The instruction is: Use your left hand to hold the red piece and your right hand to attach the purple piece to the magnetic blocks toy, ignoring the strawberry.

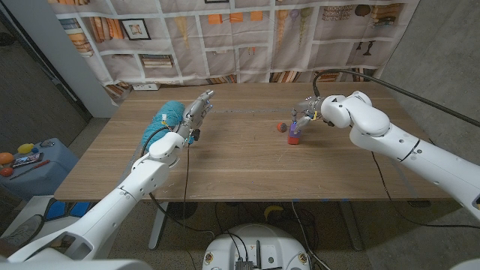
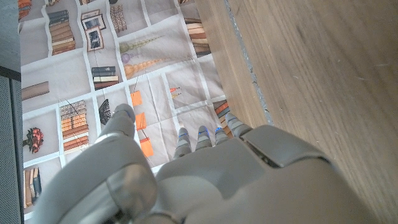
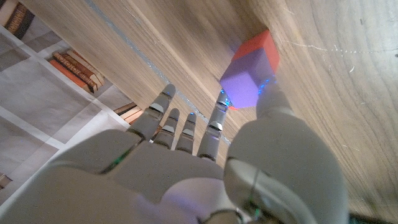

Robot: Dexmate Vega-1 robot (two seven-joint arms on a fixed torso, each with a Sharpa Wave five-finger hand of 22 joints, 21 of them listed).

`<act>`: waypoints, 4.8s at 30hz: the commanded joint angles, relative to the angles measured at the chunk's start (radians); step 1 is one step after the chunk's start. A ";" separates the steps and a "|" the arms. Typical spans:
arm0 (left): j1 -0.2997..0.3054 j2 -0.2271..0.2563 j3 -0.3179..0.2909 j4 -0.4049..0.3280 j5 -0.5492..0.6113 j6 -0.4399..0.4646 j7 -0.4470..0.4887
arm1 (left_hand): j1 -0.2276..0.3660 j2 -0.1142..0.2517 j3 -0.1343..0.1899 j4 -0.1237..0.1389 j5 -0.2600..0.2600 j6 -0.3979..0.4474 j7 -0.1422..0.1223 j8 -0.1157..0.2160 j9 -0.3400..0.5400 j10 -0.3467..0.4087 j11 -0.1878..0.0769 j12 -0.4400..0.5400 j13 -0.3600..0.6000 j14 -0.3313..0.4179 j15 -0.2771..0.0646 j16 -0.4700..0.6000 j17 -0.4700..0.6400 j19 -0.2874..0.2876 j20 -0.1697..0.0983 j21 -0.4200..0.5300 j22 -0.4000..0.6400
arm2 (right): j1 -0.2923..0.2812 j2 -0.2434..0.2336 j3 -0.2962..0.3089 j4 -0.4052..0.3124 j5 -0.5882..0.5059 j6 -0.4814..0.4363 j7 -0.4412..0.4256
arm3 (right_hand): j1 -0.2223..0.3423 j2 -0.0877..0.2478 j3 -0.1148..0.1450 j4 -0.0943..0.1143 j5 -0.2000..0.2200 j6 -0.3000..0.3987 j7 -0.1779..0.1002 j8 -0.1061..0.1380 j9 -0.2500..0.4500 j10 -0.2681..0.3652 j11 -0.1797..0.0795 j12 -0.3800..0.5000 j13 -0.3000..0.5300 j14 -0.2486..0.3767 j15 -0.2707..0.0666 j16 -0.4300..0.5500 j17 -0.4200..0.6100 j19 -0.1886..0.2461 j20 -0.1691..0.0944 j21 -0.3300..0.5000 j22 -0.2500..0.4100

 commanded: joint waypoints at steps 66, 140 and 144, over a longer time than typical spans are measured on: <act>-0.019 -0.006 -0.010 0.097 0.029 -0.097 -0.035 | -0.045 0.040 0.013 -0.010 0.005 0.043 0.020 0.014 -0.001 0.029 -0.007 0.007 0.001 0.044 -0.018 0.004 0.001 0.055 -0.038 0.015 0.001 | -0.128 -0.048 0.219 0.118 0.673 0.066 -0.366 | -0.359 -0.128 -0.201 0.125 0.174 -0.638 0.065 -0.275 -0.023 -0.208 0.066 0.021 0.021 -0.136 0.089 -0.059 0.026 -0.154 0.074 0.003 0.004; -0.054 -0.136 0.002 0.313 0.081 -0.331 -0.021 | -0.085 0.070 0.048 -0.001 0.008 0.072 0.048 0.012 -0.002 0.061 -0.029 0.007 0.000 0.073 -0.033 0.003 0.002 0.081 -0.045 0.012 0.001 | -0.223 0.266 0.307 0.620 1.348 0.585 -0.752 | -0.499 -0.027 -0.247 0.208 0.162 -0.526 0.059 -0.354 -0.072 -0.062 0.007 0.009 -0.027 -0.041 -0.012 -0.057 -0.032 -0.132 0.006 -0.003 0.001; -0.050 -0.148 0.001 0.323 0.067 -0.340 -0.027 | -0.087 0.071 0.052 0.000 0.008 0.081 0.047 0.014 -0.002 0.068 -0.030 0.009 0.000 0.080 -0.036 0.004 0.002 0.086 -0.045 0.013 0.001 | -0.229 0.295 0.309 0.648 1.368 0.615 -0.761 | -0.500 -0.023 -0.247 0.209 0.161 -0.521 0.060 -0.357 -0.072 -0.054 0.004 0.010 -0.027 -0.035 -0.015 -0.056 -0.035 -0.124 0.004 -0.001 0.001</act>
